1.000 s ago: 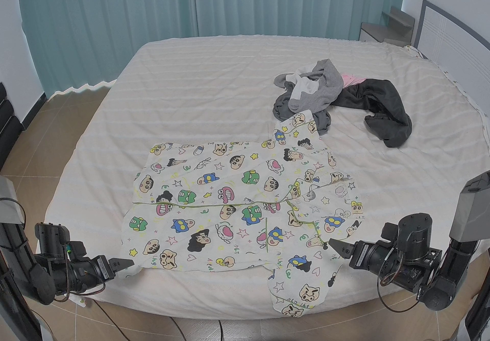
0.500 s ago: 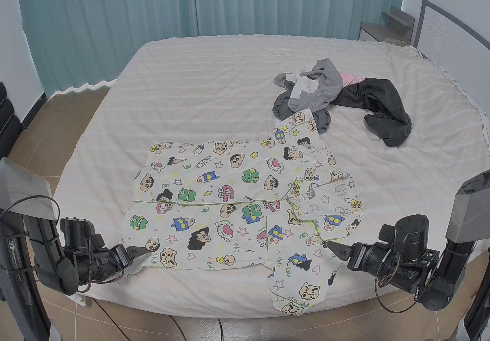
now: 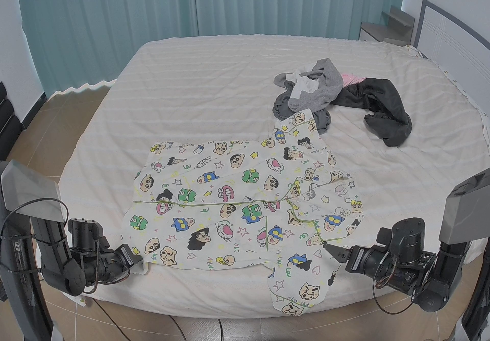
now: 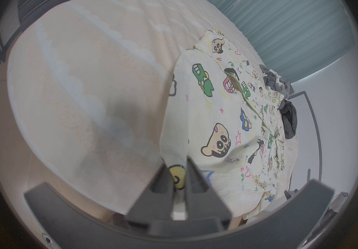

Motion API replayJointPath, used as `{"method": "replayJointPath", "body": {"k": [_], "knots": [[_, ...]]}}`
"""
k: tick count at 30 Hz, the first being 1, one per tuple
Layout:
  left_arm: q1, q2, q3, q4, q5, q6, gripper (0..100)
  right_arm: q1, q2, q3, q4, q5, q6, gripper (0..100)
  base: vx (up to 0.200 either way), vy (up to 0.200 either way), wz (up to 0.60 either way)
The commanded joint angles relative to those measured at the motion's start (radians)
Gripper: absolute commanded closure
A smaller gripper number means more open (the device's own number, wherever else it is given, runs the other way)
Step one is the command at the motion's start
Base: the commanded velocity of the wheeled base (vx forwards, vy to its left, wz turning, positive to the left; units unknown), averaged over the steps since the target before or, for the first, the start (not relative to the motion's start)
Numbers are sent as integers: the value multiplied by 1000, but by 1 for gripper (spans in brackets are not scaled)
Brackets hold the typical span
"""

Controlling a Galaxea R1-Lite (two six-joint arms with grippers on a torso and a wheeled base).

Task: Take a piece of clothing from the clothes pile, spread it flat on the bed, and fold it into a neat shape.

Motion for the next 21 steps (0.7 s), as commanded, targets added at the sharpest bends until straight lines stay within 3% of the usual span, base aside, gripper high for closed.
{"method": "replayJointPath", "body": {"k": [1, 10, 14, 21], "knots": [[19, -40, 37, -7, 28, 1, 100, 2, 68, -8, 0, 6, 1, 0, 0, 0, 0], [21, -98, 102, -141, 92, 7, 100, 4, 136, -8, 18, 158, -44, 0, 0, 0, 0], [16, -89, 142, -234, 95, 1, 100, 1, 171, -14, 20, 188, -93, 0, 0, 0, 0], [21, -91, 153, -309, 140, -38, 100, 19, 205, -43, 60, 213, -99, 0, 0, 0, 0]]}}
